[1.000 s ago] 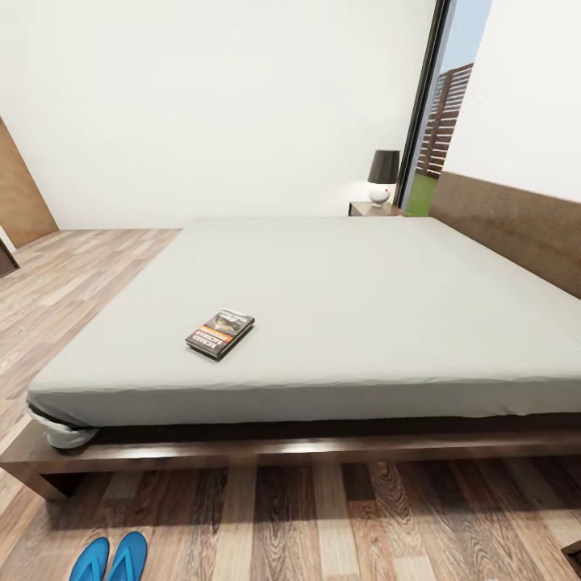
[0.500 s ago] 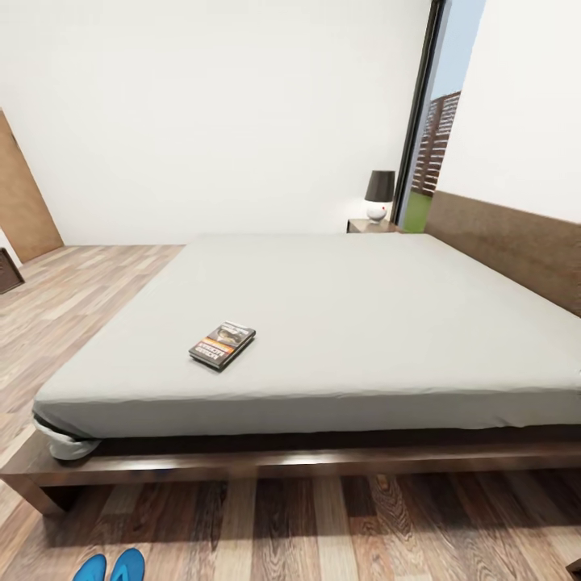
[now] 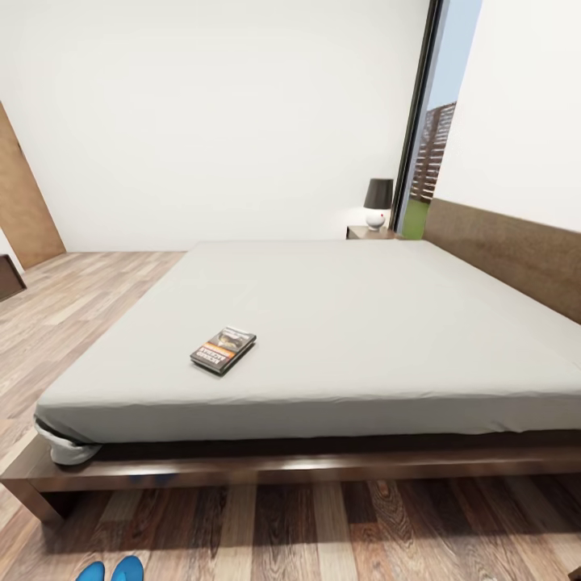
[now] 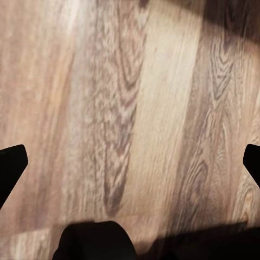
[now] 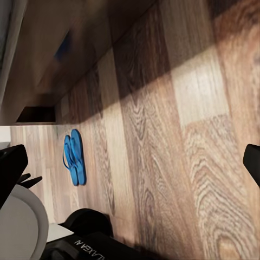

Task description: In the bedroom, move the book from the bed onto either nightstand, and place the two sandals side by side next to the bed.

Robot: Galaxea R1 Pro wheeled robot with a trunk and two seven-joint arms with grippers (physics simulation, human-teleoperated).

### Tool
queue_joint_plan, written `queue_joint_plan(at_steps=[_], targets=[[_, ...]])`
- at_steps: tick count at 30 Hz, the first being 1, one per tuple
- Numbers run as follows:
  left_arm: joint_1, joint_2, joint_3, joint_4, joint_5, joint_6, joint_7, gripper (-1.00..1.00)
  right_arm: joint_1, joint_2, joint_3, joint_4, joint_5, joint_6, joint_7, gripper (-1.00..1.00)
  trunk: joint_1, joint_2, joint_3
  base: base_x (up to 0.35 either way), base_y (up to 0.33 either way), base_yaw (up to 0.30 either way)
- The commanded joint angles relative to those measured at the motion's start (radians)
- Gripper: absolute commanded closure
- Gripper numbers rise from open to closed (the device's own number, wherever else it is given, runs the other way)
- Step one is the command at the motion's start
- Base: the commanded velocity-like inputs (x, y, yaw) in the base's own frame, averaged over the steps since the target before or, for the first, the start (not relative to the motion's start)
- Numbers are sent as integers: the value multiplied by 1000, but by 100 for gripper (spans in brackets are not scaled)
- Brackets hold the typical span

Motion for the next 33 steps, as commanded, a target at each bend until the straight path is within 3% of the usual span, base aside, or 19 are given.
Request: queue_joint_plan(at_steps=[1,33], targets=[[0,0,-5,-1,11,10,-3,-100,-1,0,8,2,-11,10,5,-100,0,0,-2,0,0,0],[0,5,-3,0,12,8,-8,-100,-1,0,8,2,-10,1,4,-100,0,0,-47,0,0,0]])
